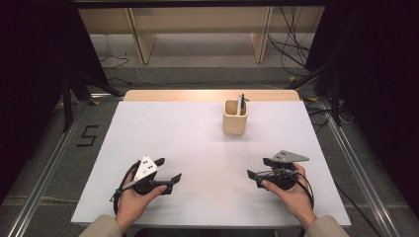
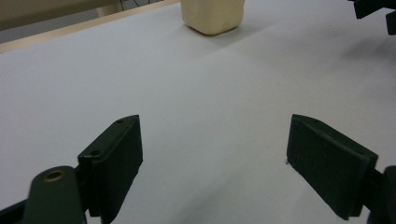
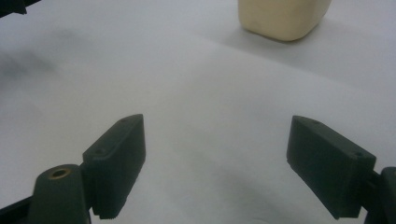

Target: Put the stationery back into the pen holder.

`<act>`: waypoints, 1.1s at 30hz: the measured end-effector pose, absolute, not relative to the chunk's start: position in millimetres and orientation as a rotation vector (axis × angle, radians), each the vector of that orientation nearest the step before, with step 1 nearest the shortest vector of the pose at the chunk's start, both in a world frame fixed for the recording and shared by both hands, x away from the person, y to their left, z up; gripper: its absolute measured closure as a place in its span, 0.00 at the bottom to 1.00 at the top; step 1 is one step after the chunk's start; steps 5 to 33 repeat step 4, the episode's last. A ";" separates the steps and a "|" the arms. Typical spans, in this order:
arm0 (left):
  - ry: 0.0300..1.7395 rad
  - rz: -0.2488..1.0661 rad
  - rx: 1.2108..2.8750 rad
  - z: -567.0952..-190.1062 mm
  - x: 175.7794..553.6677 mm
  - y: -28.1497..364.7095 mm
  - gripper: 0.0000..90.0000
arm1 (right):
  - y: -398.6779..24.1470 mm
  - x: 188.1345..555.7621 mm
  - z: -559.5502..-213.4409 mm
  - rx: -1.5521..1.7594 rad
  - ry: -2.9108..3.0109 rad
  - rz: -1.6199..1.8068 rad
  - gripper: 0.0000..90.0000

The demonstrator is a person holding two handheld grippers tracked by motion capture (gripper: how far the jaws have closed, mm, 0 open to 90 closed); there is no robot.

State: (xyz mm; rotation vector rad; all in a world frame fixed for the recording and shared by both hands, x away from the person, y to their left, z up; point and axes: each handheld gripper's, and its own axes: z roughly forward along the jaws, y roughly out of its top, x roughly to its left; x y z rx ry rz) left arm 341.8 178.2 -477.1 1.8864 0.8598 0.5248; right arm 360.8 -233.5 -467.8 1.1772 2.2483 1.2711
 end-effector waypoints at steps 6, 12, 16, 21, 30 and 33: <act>0.863 0.515 1.900 -478.7 342.6 178.8 0.19 | -236.0 360.5 -470.4 1.190 2.242 1.258 0.22; 0.863 0.515 1.900 -478.7 342.6 178.8 0.19 | -236.0 360.5 -470.4 1.190 2.242 1.258 0.22; 0.863 0.515 1.900 -478.7 342.6 178.8 0.19 | -236.0 360.5 -470.4 1.190 2.242 1.258 0.22; 0.863 0.515 1.900 -478.7 342.6 178.8 0.19 | -236.0 360.5 -470.4 1.190 2.242 1.258 0.22; 0.863 0.515 1.900 -478.7 342.6 178.8 0.19 | -236.0 360.5 -470.4 1.190 2.242 1.258 0.22; 0.863 0.515 1.900 -478.7 342.6 178.8 0.19 | -236.0 360.5 -470.4 1.190 2.242 1.258 0.22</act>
